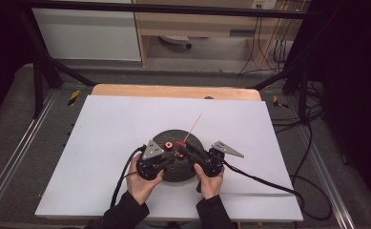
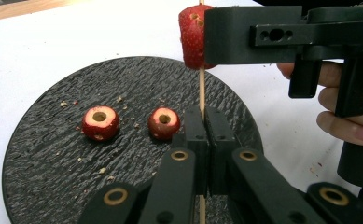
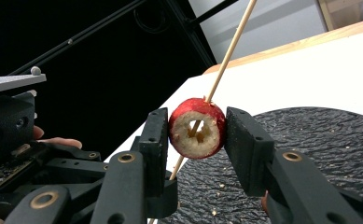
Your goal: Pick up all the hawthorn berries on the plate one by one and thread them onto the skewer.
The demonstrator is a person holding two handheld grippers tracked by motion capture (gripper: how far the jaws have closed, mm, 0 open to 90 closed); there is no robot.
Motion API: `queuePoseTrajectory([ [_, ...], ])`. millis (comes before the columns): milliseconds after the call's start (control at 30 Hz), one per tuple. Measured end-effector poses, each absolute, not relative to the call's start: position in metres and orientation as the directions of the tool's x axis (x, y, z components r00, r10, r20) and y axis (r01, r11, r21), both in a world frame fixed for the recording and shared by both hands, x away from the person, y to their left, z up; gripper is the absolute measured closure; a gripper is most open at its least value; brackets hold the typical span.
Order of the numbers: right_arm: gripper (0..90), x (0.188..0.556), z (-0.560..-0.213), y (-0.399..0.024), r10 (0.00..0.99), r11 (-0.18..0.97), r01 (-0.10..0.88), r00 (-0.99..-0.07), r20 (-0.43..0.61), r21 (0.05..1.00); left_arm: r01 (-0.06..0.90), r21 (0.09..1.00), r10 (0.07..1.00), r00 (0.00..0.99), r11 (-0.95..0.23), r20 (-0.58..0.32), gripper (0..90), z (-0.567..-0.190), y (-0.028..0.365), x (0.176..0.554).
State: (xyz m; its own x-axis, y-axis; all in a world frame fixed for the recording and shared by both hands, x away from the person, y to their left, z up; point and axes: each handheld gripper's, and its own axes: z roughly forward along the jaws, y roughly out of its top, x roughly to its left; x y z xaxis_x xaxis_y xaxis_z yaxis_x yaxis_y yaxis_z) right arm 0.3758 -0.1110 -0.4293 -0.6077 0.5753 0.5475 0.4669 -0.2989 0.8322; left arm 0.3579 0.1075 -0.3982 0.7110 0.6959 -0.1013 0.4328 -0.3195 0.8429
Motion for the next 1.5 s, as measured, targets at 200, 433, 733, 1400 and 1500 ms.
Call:
queuePoseTrajectory([
  [200, 48.9, 0.375, -0.424, -0.115, 0.59, -0.265, 0.468, -0.613, 0.526, 0.843, 0.429, 0.847, 0.697, 0.71, -0.313, -0.102, 88.9, -0.399, 0.121, 0.355],
  [433, 26.5, 0.381, -0.413, -0.131, 0.633, -0.129, 0.483, -0.632, 0.447, 0.866, 0.438, 0.838, 0.699, 0.708, -0.324, -0.1, 88.9, -0.403, 0.153, 0.35],
  [733, 9.1, 0.398, -0.41, -0.137, 0.689, 0.16, 0.541, -0.66, 0.299, 0.826, 0.457, 0.83, 0.715, 0.692, -0.32, -0.105, 88.8, -0.411, 0.196, 0.339],
  [1400, 16.5, 0.435, -0.393, -0.087, 0.666, 0.548, 0.604, -0.733, 0.135, 0.579, 0.482, 0.796, 0.707, 0.7, -0.366, -0.098, 88.8, -0.429, 0.228, 0.332],
  [1500, 21.2, 0.44, -0.395, -0.077, 0.67, 0.571, 0.616, -0.732, 0.126, 0.543, 0.485, 0.798, 0.712, 0.694, -0.359, -0.101, 88.8, -0.429, 0.232, 0.332],
])
